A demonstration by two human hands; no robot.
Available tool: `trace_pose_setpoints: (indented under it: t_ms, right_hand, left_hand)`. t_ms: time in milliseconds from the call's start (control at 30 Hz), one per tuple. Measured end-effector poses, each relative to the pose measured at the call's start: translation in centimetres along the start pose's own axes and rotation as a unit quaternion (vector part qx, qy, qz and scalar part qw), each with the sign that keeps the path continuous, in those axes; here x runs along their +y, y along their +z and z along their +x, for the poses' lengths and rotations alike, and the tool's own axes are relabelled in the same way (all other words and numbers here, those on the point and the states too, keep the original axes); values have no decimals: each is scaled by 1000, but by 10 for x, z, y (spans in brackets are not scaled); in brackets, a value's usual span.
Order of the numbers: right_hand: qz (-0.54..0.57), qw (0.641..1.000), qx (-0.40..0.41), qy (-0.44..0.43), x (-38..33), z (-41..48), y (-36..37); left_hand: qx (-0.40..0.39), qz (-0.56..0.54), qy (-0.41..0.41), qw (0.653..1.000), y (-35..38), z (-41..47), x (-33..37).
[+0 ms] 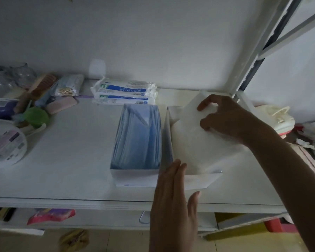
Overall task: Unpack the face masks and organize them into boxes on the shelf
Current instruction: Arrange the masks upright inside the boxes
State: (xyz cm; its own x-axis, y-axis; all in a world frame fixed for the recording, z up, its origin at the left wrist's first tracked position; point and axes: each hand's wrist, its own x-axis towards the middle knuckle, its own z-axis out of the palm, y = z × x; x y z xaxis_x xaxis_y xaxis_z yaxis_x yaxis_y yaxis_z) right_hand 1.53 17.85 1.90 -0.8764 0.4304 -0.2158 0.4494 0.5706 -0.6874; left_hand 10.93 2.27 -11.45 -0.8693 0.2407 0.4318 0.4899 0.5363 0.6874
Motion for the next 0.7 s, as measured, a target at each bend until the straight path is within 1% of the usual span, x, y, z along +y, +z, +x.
trace_pose_setpoints:
  t_ms: [67,133,200,267,367,433,533,600,700]
  right_hand:
    - [-11,1000,4,-4,-1,1,0]
    - [5,1000,3,0,-5,2,-1]
    - [72,997,7,10,-12,0,-4]
    - [156,987,15,27,-18,-1,-5]
    - [201,979,9,44,-18,-2,2]
    - [192,980,2,55,-11,-1,7]
    - [137,989,15,53,2,4,10]
    - [98,995,19,30,7,7,11]
    - [26,999,10,-30,4,6,15]
  left_hand:
    - [-15,38,11,999,-1,3,-2]
    - [-46,72,4,996,-2,6,-2]
    - [-85,91,-12,992,-5,10,2]
    - [-114,107,-21,988,-6,15,5]
    - [-132,126,-21,983,-5,18,5]
    - [-127,126,-19,984,-5,19,4]
    - [-122,132,-9,984,-5,18,3]
    - [-124,132,-8,983,-5,18,4]
    - [-122,117,-19,985,-5,16,4]
